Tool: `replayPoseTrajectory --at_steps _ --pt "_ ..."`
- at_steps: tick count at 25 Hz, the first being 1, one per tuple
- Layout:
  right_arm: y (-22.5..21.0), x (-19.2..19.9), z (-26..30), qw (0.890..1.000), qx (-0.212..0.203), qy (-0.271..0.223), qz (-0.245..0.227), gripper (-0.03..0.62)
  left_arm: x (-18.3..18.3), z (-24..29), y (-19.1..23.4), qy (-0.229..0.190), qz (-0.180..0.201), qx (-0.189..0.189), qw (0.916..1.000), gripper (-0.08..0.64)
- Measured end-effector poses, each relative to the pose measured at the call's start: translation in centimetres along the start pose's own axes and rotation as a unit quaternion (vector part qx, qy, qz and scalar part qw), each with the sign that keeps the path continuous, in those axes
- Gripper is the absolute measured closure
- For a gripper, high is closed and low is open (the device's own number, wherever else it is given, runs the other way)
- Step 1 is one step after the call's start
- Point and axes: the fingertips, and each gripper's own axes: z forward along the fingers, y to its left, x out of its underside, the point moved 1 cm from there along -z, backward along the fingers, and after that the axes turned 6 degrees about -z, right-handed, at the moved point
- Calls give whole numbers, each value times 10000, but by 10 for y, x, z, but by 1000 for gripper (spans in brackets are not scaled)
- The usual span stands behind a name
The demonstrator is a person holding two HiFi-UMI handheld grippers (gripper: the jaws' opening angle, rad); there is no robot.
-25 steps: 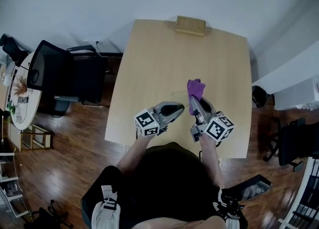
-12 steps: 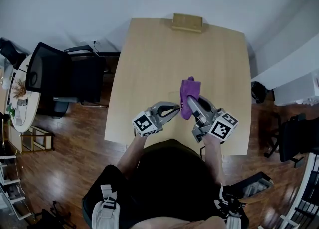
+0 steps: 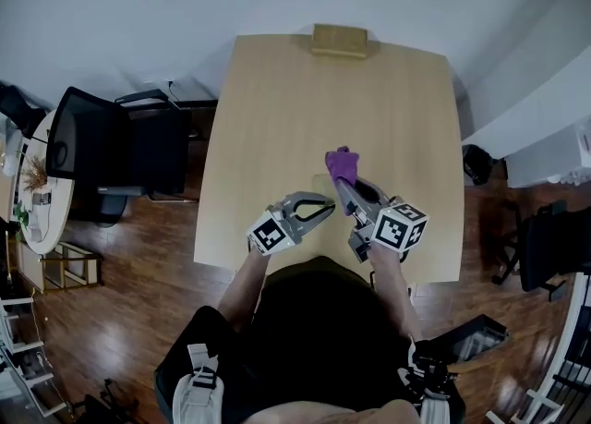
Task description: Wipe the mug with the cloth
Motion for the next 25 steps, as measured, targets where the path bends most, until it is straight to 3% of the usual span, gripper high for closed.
replayPoseTrajectory --at_steps 2,5,8,11,14,16,20,25 --pt "24 11 13 9989 -354 259 -135 531 7 0 -1 167 65 51 9998 516" --pt "58 24 25 9937 -918 560 -333 531 9 -2 2 84 -44 -52 9999 512" --pt "57 6 13 9936 -1094 205 -190 531 5 -6 5 -27 -152 -216 9996 517" --pt "9 -37 -19 9978 -259 -606 -5 531 5 -13 4 -25 -5 -235 9997 517" --pt "-37 -55 -43 9950 557 -825 24 531 5 -14 0 26 255 -144 9996 517" --pt "-47 -45 -41 9964 643 -542 -97 531 4 -13 -5 76 429 -35 9990 517" --pt "-37 5 -9 9980 229 542 -246 531 10 -5 -13 334 670 162 9971 517" --pt "10 25 17 9940 -367 912 -488 531 34 -2 -17 820 1032 255 9910 509"
